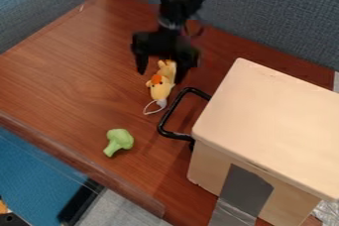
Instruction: Put the toy duck on the top of the drawer
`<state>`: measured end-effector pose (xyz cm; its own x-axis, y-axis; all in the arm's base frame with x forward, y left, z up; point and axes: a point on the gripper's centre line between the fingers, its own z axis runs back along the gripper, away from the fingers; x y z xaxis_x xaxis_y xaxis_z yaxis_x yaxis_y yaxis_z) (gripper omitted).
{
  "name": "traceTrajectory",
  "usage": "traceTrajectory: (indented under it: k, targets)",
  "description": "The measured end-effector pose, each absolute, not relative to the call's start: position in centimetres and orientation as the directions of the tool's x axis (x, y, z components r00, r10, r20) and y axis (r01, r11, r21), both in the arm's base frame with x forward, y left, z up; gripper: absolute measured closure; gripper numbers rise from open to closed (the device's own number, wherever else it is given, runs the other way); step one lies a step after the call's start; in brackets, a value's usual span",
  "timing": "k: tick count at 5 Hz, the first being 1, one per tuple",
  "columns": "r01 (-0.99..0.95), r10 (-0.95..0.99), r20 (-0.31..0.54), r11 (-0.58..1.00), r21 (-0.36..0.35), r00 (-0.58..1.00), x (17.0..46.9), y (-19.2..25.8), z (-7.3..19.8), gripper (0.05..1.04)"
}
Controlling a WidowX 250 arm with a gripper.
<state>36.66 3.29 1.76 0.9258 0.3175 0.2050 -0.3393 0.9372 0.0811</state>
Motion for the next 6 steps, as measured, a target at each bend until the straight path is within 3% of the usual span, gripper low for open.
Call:
traceTrajectory:
  k: [1, 3, 4, 5, 6]
  targets:
    - [-0.348, 0.333, 0.162, 0.934, 0.078, 0.929, 36.6, 2.7, -0.3, 0.121]
    - [-0.338, 0.313, 0.203, 0.935, 0.107, 0.928, 36.6, 2.2, 1.0, 0.572]
    - [-0.37, 0.333, 0.301, 0.926, 0.077, 0.894, 37.0, 2.6, 6.3, 0.634]
    - [-0.35, 0.33, 0.344, 0.937, -0.004, 0.879, 36.7, 1.1, 10.3, 0.635]
    - [-0.25, 0.254, 0.35, 0.967, -0.056, 0.902, 36.1, -3.1, 12.5, 0.635]
